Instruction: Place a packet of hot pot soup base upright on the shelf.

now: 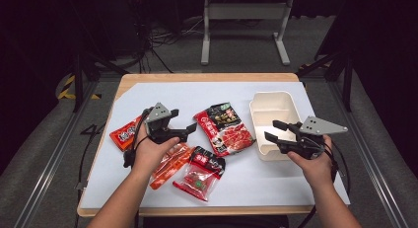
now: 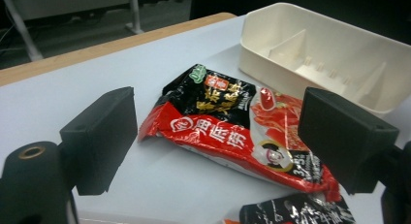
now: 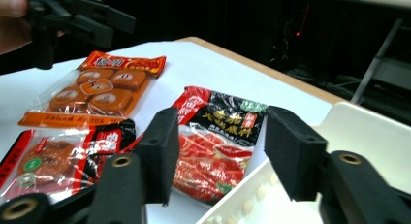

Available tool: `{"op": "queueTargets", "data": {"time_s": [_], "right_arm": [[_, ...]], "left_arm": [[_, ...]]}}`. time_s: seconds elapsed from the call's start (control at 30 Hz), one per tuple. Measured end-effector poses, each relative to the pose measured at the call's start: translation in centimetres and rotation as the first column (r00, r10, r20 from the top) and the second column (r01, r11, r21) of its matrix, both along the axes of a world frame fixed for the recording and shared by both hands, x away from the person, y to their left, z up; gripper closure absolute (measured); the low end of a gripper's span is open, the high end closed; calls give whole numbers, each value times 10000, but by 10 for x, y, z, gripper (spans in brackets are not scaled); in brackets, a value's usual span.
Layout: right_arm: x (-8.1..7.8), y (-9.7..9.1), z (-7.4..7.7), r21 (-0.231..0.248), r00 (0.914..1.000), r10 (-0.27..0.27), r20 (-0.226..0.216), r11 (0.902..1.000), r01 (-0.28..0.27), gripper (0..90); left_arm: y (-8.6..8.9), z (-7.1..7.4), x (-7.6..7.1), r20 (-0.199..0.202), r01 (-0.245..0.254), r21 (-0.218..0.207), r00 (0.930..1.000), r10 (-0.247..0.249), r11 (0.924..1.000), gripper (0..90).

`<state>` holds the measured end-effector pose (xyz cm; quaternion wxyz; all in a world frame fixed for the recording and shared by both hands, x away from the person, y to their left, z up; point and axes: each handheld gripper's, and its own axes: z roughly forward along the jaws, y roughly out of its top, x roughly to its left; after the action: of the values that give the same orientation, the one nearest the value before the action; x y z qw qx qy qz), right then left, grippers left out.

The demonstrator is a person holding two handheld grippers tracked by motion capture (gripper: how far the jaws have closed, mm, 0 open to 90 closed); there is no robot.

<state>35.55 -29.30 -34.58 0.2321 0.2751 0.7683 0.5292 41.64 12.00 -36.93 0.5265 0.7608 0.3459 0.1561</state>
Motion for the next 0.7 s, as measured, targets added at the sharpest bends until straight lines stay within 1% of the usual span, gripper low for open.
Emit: {"op": "queueTargets", "data": {"time_s": [0.07, 0.1, 0.17, 0.27, 0.33, 0.37, 0.43, 0.5, 0.6, 0.7], "right_arm": [[-1, 0, 1, -75, 10000, -47, 42, 10000, 47, 489], [-2, -1, 1, -64, 10000, -78, 24, 9999, 78, 488], [-3, -2, 2, -47, 9999, -101, 126, 9999, 102, 486], [-5, -3, 2, -52, 9998, -156, 103, 9999, 156, 486], [-5, -3, 2, -66, 9998, -152, 141, 9999, 153, 487], [-6, -4, 2, -93, 9998, -161, 154, 9998, 162, 487], [-8, -4, 3, -88, 9997, -206, 134, 9997, 207, 488], [-10, -5, 4, -92, 9996, -208, 200, 9997, 210, 492], [-12, -7, 4, -133, 9994, -281, 198, 9995, 284, 495], [-14, -8, 5, -198, 9992, -340, 203, 9992, 344, 496]], "left_arm": [[-1, -1, 5, -86, -38, -59, 10000, 38, 10000, 150], [-2, -1, 7, -153, -58, -114, 9999, 56, 9999, 150], [-4, -1, 12, -207, -57, -138, 9998, 55, 9999, 150], [-9, -2, 19, -97, -103, 122, 9999, 104, 9999, 143], [-11, -3, 22, -95, -131, 154, 9999, 133, 9998, 137], [-13, -3, 25, -118, -134, 217, 9998, 137, 9997, 137], [-15, -4, 31, -120, -205, 270, 9997, 208, 9994, 127], [-18, -5, 36, -179, -253, 174, 9995, 256, 9995, 123], [-24, -8, 44, -281, -270, 255, 9992, 277, 9993, 129], [-29, -10, 52, -282, -310, 359, 9991, 320, 9989, 143]]}}
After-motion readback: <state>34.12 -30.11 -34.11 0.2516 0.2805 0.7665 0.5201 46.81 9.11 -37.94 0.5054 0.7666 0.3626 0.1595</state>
